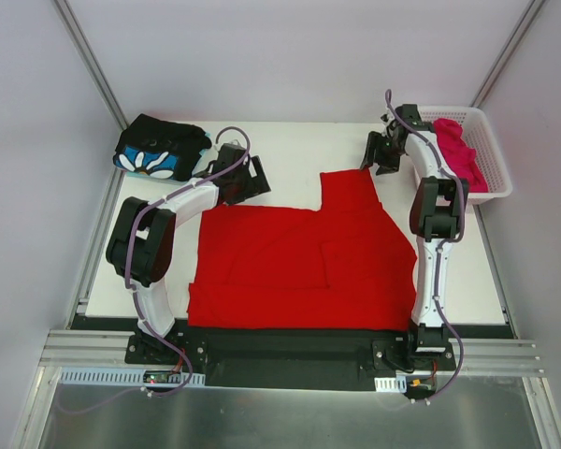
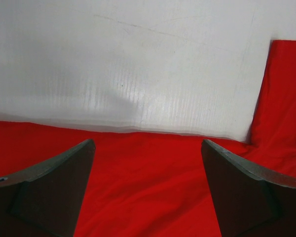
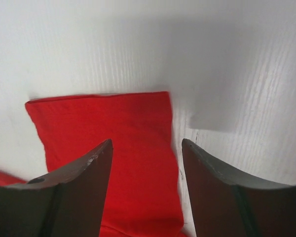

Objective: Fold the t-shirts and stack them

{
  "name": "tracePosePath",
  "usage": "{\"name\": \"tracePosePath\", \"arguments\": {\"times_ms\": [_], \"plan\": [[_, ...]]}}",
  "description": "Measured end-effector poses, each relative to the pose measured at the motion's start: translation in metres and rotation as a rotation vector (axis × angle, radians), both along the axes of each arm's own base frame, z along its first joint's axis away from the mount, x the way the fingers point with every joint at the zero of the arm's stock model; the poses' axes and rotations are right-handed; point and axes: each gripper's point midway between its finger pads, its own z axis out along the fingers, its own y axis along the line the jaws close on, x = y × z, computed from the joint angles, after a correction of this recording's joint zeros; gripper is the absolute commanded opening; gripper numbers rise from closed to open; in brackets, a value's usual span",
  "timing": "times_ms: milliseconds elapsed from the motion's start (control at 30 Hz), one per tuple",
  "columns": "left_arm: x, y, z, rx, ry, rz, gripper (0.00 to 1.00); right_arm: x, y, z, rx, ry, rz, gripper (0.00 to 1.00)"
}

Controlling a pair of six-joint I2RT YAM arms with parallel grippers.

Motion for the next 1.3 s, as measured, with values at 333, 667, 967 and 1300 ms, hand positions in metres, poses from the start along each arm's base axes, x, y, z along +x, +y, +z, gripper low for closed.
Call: {"name": "tracePosePath", "arguments": {"times_ms": [333,667,967,1300], "plan": [[-0.001,0.000,-0.002,0.001,0.004,0.000,0.89,0.015,-0.012,-0.001,-0.160,-0.091,0.064,0.60],[-0.003,-0.002,-0.001,-0.011,0.009,-0.011,0.89,0.027,-0.013,0.011,-0.089,-0.123,0.029,0.57],[-0.003,-0.003,-0.001,-0.024,0.014,-0.004,0.89,0.019,-0.009,0.007,-0.058,-0.079,0.014,0.56],[-0.005,0.000,-0.007,-0.029,0.023,0.009,0.89,0.010,-0.008,0.001,-0.043,-0.029,-0.005,0.56]]}}
